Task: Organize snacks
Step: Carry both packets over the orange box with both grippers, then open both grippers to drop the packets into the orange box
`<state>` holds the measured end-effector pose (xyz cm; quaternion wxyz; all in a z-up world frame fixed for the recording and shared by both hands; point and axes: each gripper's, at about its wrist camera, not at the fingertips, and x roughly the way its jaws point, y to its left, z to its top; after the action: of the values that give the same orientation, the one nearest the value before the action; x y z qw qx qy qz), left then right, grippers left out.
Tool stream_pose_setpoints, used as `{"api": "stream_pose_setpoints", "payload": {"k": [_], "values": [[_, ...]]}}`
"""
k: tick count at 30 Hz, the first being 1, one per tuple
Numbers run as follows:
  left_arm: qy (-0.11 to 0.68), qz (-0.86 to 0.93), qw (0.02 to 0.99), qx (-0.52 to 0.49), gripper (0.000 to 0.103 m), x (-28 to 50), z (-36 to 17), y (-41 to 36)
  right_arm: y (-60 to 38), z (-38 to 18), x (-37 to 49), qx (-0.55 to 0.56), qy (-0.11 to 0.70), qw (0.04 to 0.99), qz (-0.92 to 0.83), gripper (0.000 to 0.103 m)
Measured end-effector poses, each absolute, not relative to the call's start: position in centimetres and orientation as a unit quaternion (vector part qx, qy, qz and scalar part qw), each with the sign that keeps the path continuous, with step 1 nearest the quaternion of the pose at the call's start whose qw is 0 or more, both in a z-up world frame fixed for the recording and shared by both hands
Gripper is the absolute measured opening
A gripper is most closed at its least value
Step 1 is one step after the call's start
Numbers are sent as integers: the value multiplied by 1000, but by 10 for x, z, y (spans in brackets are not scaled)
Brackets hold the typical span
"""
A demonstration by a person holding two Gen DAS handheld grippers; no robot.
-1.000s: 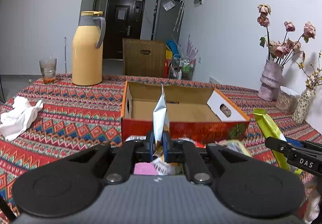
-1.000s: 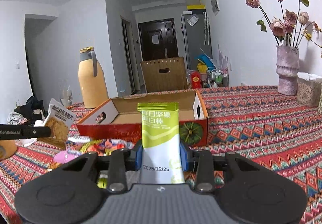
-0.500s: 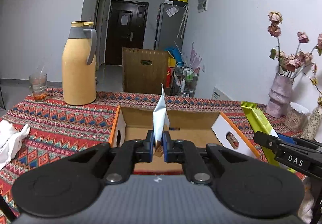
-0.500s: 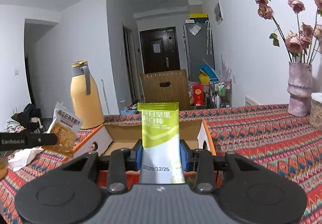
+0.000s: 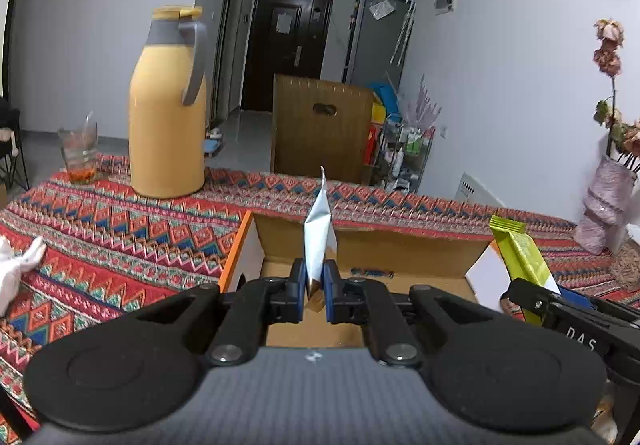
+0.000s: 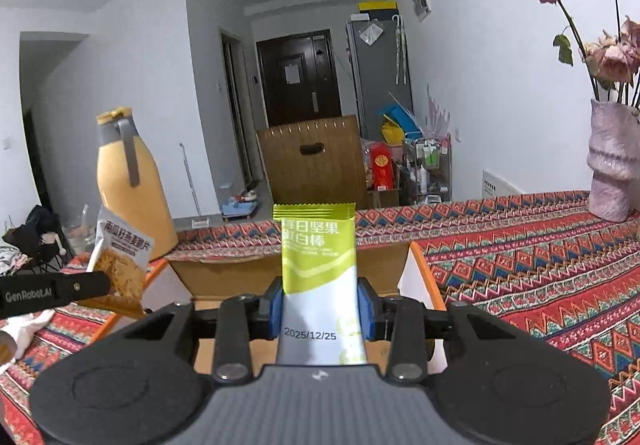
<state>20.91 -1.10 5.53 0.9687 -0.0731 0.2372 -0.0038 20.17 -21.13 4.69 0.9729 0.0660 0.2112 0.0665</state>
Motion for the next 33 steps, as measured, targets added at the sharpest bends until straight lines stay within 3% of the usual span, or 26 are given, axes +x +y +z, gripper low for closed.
{"api": "stream_pose_setpoints", "payload": {"k": [9, 12, 14, 16, 18, 19, 21, 33], "values": [[254, -12, 964, -76, 10, 213, 41, -8, -205, 24, 213, 58, 247, 964, 75, 36], [258, -16, 963, -82, 15, 210, 41, -6, -205, 23, 213, 59, 250, 964, 73, 40], [253, -20, 963, -88, 38, 205, 43, -5, -206, 24, 210, 62, 245, 965, 72, 41], [237, -10, 968, -86, 79, 199, 47, -5, -211, 26, 207, 70, 240, 966, 71, 56], [220, -1, 972, -86, 100, 192, 52, -4, -215, 28, 202, 78, 232, 967, 67, 86], [212, 1, 973, -87, 103, 188, 54, -4, -217, 29, 200, 81, 227, 968, 65, 91], [206, -1, 974, -91, 103, 186, 57, -2, -218, 31, 199, 89, 221, 969, 62, 103], [204, -2, 974, -94, 103, 180, 60, -4, -223, 41, 186, 92, 205, 973, 54, 103]]}}
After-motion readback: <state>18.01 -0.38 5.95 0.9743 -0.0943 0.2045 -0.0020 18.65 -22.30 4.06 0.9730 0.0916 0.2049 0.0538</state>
